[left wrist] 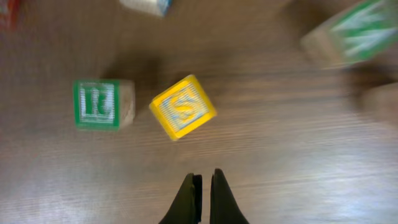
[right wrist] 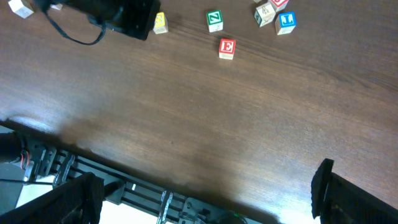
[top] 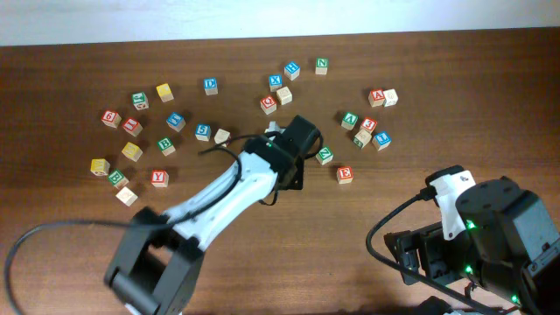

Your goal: Spell out RSS

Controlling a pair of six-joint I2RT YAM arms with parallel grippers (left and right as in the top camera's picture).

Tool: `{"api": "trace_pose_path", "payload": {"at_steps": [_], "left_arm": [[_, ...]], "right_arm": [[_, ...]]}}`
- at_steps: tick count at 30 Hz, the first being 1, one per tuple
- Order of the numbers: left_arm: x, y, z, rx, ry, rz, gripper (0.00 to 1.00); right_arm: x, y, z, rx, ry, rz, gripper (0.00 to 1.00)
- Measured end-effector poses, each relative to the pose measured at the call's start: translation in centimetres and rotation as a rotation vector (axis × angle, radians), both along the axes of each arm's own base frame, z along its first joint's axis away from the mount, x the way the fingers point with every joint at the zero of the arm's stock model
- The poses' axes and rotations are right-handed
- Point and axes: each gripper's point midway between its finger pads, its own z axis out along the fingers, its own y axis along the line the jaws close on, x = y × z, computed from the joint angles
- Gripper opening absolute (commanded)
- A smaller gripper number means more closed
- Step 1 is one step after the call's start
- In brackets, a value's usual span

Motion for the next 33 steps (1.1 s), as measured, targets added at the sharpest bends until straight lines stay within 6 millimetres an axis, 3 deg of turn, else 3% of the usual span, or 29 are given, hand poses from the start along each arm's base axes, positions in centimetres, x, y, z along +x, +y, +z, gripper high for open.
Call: {"api": "trace_pose_path", "payload": {"at_steps": [1, 6, 10, 15, 19, 26, 33], "left_arm": [[0.5, -0.8, 1.2, -0.018, -0.051, -0.026, 0.00], [1.4, -2.3, 1.3, -0.039, -0.107, -0.133, 0.00], [2.0, -3.4, 0.5, -0.040, -0.140, -0.259, 0.00], [2.6, -4.0, -2.7, 0.001, -0.121, -0.323, 0.00], [2.5, -3.4, -5.3, 0.058, -0.082, -0.338, 0.00], [3.4, -2.0, -5.0, 0.141, -0.126, -0.306, 0.00], [3.0, -1.4, -5.2, 0.164, -0.105, -0.306, 0.00]], "right_arm": [[0.0, 0.0, 0.0, 0.000, 0.000, 0.001, 0.98], [0.0, 0.0, 0.0, 0.000, 0.000, 0.000, 0.98], [0.0, 0.0, 0.0, 0.000, 0.000, 0.001, 0.98], [0.0, 0.0, 0.0, 0.000, 0.000, 0.000, 0.98], [0.0, 0.0, 0.0, 0.000, 0.000, 0.000, 0.98], [0.0, 0.0, 0.0, 0.000, 0.000, 0.000, 0.98], [0.0, 0.0, 0.0, 0.000, 0.000, 0.000, 0.98]]}}
